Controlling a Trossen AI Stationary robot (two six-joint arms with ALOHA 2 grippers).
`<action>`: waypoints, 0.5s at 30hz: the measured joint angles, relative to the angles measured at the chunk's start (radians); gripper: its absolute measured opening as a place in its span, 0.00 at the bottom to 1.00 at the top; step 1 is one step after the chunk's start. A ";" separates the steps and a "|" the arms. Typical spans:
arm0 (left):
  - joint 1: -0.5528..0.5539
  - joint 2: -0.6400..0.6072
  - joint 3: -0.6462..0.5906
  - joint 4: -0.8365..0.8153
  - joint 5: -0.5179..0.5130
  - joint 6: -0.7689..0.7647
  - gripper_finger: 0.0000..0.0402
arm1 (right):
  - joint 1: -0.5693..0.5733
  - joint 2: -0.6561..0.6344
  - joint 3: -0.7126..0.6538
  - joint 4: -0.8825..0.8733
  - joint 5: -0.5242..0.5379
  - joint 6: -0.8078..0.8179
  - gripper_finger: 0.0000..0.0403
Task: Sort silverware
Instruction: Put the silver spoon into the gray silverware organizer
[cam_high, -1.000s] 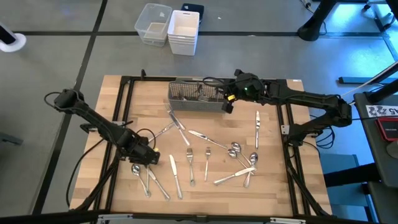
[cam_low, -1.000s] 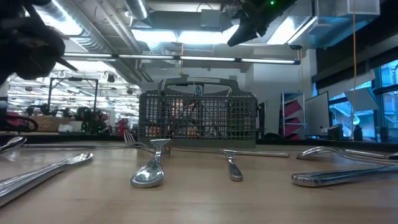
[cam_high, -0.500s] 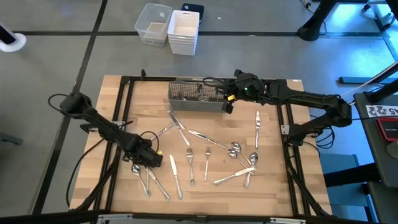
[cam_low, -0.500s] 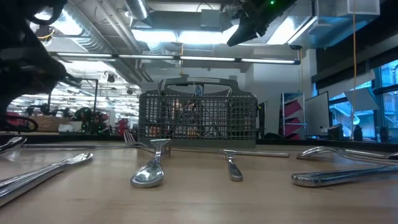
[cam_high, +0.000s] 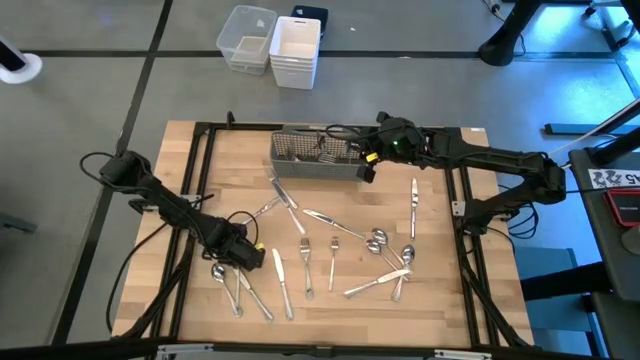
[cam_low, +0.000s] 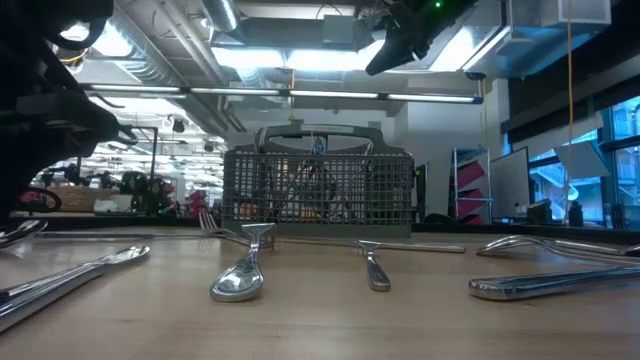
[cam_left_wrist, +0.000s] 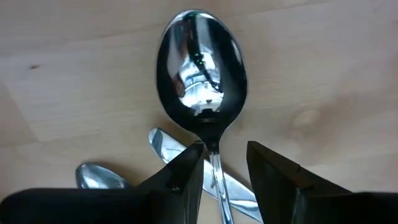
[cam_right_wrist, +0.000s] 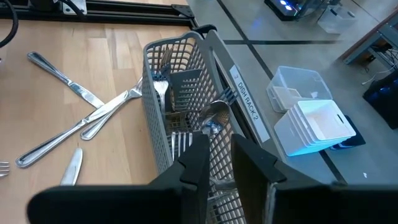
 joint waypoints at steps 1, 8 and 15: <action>0.000 0.000 0.000 0.001 -0.002 -0.003 0.29 | 0.000 0.000 0.000 0.000 0.000 0.000 0.17; 0.006 0.030 0.000 0.000 -0.022 -0.008 0.29 | 0.000 0.000 0.000 0.000 0.000 0.000 0.17; 0.019 0.047 0.002 0.001 -0.023 0.029 0.29 | 0.000 0.000 0.000 -0.003 -0.001 0.000 0.17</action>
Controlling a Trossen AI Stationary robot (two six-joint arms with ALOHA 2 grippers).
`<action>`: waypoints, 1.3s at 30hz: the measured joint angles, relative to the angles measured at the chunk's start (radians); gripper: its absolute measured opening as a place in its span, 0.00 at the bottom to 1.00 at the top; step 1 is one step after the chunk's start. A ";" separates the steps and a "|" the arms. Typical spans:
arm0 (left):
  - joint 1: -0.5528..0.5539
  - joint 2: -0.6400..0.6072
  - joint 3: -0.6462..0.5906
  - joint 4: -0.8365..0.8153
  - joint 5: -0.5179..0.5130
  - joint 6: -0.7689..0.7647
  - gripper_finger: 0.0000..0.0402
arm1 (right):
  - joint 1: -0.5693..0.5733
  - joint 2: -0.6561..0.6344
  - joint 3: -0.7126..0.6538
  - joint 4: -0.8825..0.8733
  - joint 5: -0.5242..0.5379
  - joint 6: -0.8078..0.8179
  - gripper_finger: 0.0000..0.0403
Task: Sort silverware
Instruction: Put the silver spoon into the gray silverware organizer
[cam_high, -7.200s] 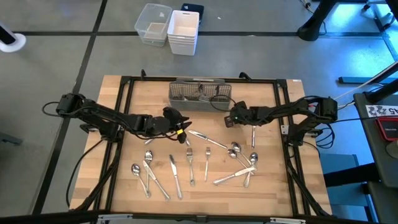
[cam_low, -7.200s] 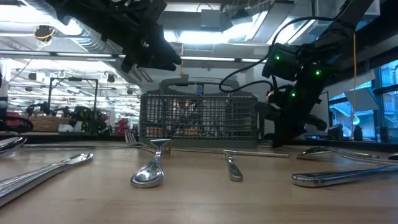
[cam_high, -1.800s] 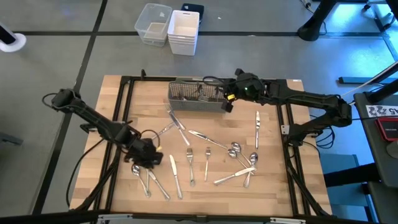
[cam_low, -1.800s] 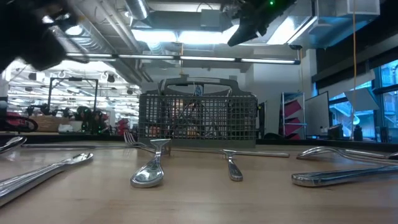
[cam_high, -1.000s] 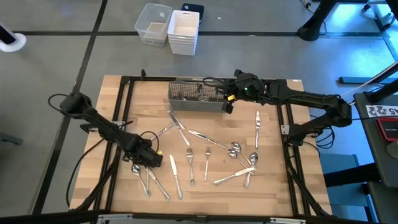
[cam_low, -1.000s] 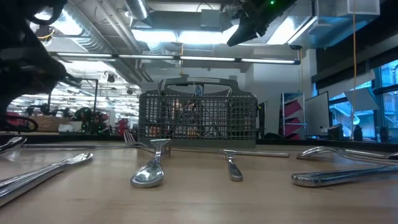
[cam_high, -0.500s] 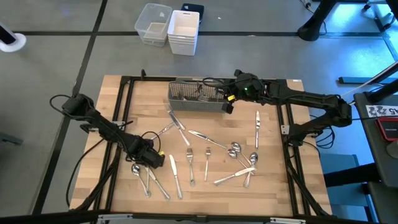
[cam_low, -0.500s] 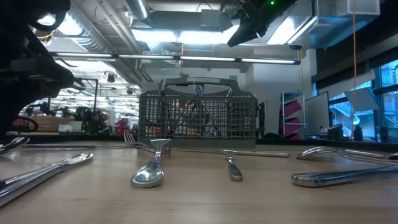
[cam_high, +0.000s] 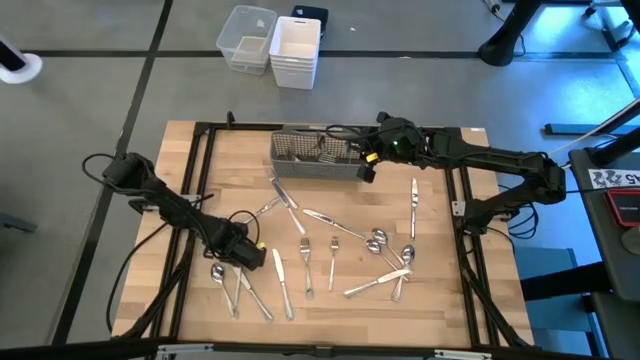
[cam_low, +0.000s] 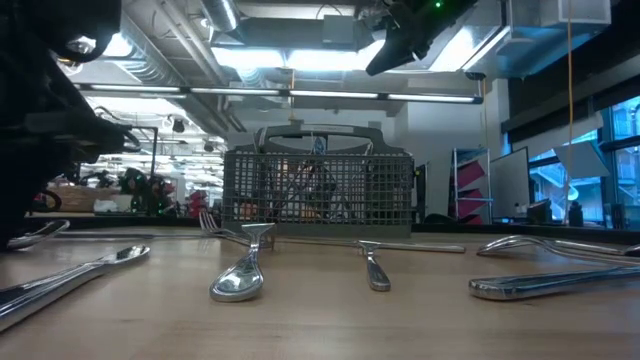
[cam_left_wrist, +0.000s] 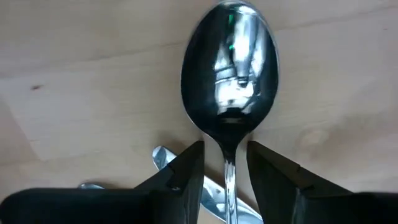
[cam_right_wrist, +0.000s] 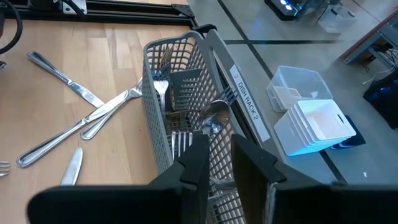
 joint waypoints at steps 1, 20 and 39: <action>0.000 0.001 0.001 0.000 0.000 0.020 0.29 | 0.000 0.000 0.000 -0.001 0.000 0.000 0.17; -0.001 0.009 -0.001 -0.009 0.004 0.193 0.04 | 0.000 -0.092 -0.001 -0.029 0.010 -0.004 0.17; 0.001 -0.005 0.019 0.082 -0.059 0.179 0.01 | 0.000 -0.303 0.000 -0.142 0.064 -0.004 0.17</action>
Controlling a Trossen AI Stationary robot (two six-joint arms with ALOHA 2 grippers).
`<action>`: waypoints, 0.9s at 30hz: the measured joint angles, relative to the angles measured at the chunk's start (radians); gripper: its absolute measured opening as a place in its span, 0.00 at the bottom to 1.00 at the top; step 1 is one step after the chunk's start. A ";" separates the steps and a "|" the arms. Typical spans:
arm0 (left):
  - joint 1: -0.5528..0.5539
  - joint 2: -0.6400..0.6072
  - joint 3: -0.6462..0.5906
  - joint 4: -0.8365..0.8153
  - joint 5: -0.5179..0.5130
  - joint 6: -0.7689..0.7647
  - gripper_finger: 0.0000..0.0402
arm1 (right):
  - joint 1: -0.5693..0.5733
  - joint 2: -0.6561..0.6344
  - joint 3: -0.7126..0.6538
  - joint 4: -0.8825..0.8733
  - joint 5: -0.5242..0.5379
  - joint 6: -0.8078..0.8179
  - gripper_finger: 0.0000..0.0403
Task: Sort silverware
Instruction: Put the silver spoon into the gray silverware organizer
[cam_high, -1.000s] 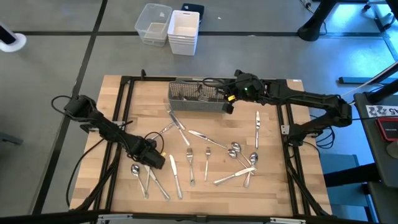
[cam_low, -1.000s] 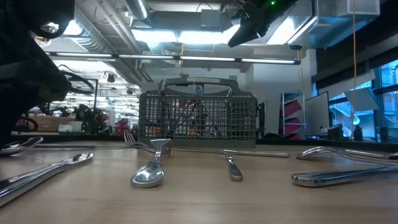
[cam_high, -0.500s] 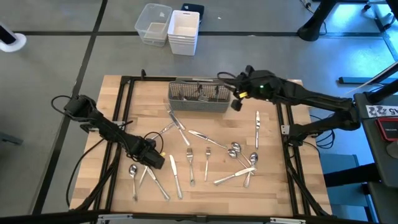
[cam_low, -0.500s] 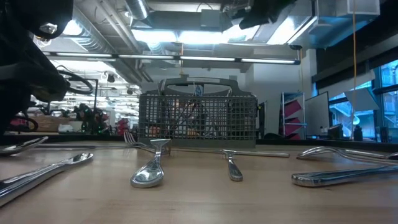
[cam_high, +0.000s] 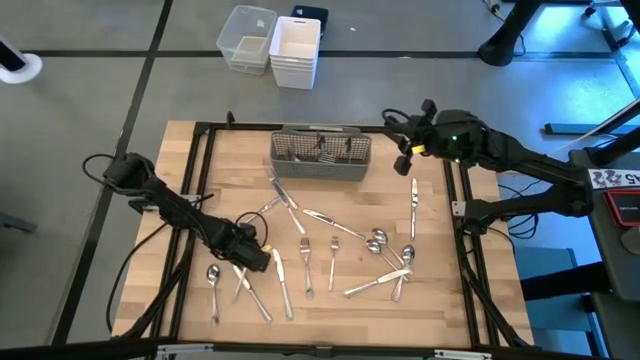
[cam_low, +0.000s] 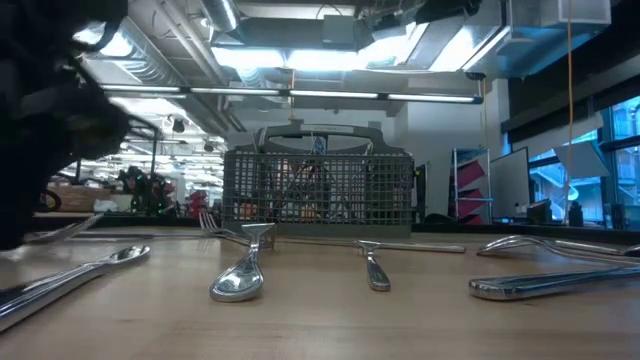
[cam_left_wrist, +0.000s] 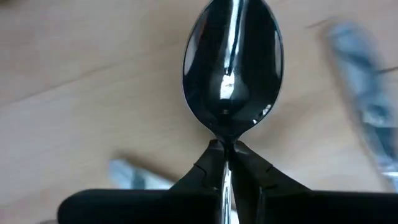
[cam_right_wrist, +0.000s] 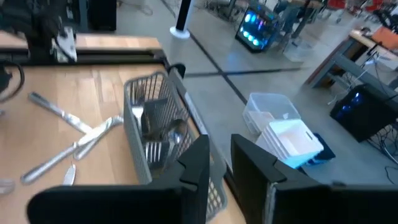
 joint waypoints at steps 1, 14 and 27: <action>0.000 -0.005 0.000 0.022 -0.020 0.009 0.01 | 0.000 0.000 0.000 -0.013 0.000 0.000 0.17; 0.079 -0.066 0.001 0.533 -0.316 0.345 0.01 | 0.000 -0.014 0.000 -0.122 0.096 0.059 0.17; 0.495 -0.066 0.006 1.357 -0.417 1.331 0.01 | 0.000 -0.016 -0.006 -0.277 0.068 0.243 0.17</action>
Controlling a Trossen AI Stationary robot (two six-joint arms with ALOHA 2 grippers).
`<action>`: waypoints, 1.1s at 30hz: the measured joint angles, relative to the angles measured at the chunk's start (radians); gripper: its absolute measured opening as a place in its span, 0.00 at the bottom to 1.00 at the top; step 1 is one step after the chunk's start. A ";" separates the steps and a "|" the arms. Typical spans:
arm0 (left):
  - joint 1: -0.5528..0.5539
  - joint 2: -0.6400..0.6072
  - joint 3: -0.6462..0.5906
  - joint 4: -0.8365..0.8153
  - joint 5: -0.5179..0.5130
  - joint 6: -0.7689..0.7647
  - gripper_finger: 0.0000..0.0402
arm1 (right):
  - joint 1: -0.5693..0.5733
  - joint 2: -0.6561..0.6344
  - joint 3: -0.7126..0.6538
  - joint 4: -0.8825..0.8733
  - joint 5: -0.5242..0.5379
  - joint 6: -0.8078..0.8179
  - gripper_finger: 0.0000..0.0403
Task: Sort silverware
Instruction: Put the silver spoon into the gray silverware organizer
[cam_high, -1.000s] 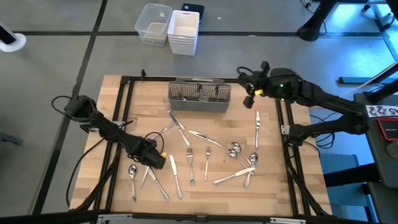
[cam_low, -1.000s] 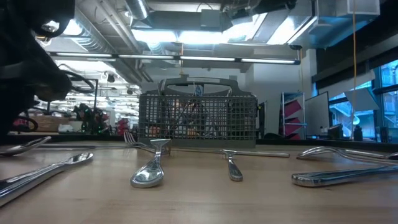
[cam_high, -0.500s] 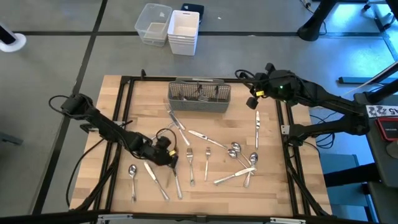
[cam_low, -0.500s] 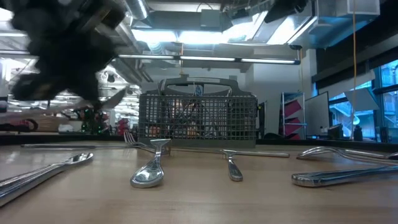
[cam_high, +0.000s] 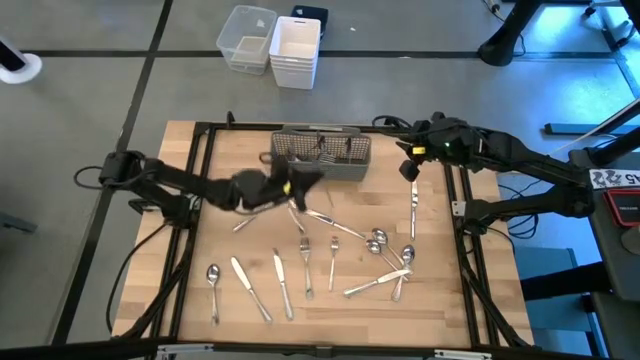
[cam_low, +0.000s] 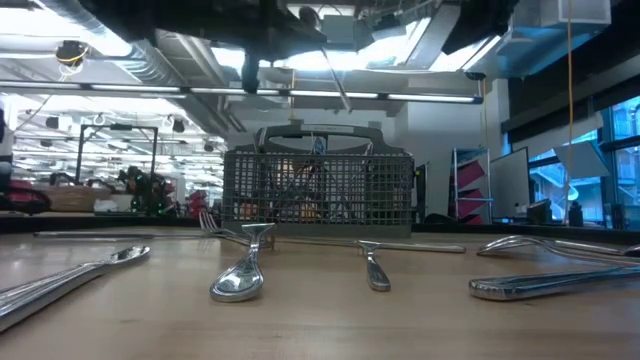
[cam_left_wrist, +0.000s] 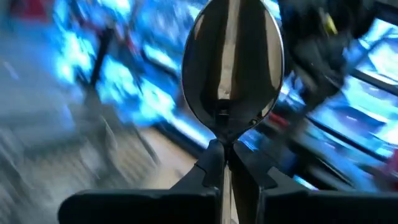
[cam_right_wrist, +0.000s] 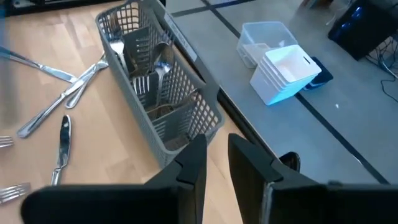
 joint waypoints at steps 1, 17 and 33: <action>0.031 0.000 0.008 0.023 0.000 0.059 0.01 | 0.000 0.000 -0.006 0.001 0.000 0.000 0.17; 0.263 0.265 0.275 0.017 0.085 0.428 0.03 | 0.000 0.001 -0.082 0.018 -0.001 -0.002 0.17; 0.268 0.415 0.303 -0.172 0.088 0.438 0.05 | 0.000 0.007 -0.092 -0.234 -0.027 0.325 0.17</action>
